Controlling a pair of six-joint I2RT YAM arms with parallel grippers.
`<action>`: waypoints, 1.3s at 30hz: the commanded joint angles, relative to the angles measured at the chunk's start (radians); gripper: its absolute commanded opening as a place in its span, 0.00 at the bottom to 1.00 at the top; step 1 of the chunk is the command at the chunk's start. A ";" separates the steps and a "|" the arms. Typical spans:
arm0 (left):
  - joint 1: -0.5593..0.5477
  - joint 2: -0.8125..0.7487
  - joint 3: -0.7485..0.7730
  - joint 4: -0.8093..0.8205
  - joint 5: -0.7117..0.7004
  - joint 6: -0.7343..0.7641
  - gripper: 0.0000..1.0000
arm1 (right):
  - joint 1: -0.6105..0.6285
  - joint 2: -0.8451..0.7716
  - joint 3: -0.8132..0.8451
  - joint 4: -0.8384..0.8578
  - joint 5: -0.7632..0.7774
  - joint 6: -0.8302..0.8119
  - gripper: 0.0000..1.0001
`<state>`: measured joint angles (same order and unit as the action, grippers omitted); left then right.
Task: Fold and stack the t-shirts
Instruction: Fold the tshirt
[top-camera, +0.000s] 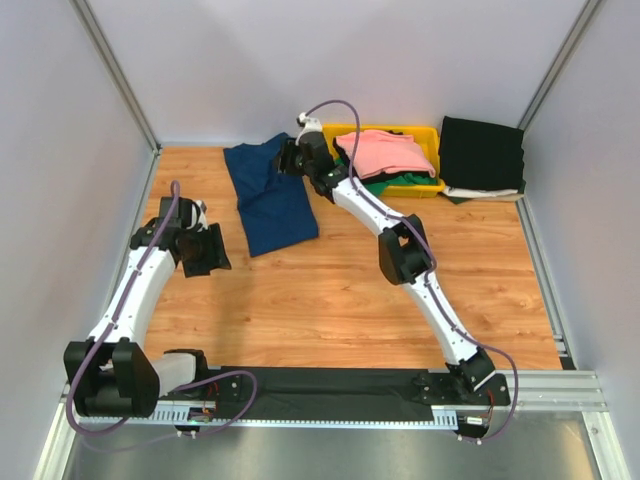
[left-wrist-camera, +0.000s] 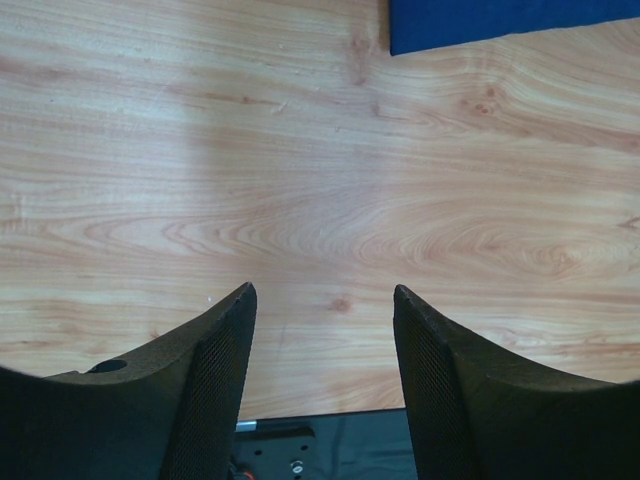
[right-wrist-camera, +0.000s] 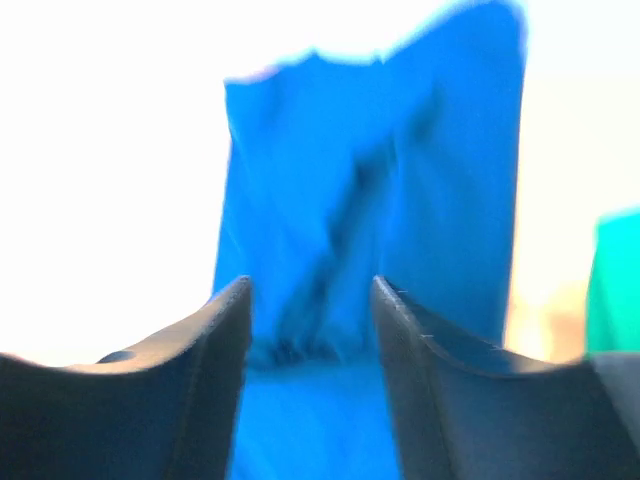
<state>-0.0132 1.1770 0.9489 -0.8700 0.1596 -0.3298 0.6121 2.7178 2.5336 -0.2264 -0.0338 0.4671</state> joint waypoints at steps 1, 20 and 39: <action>-0.022 -0.005 0.014 0.025 0.001 0.026 0.64 | 0.009 -0.173 0.013 0.387 0.092 -0.013 0.57; -0.047 0.124 -0.076 0.327 0.196 -0.270 0.79 | -0.041 -0.900 -1.165 0.115 -0.101 0.074 0.88; -0.071 0.487 -0.085 0.634 0.147 -0.414 0.69 | -0.086 -0.560 -1.144 0.193 -0.345 0.137 0.65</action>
<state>-0.0792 1.6424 0.8768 -0.3286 0.3351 -0.7067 0.5224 2.1059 1.3693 -0.0463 -0.3576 0.5915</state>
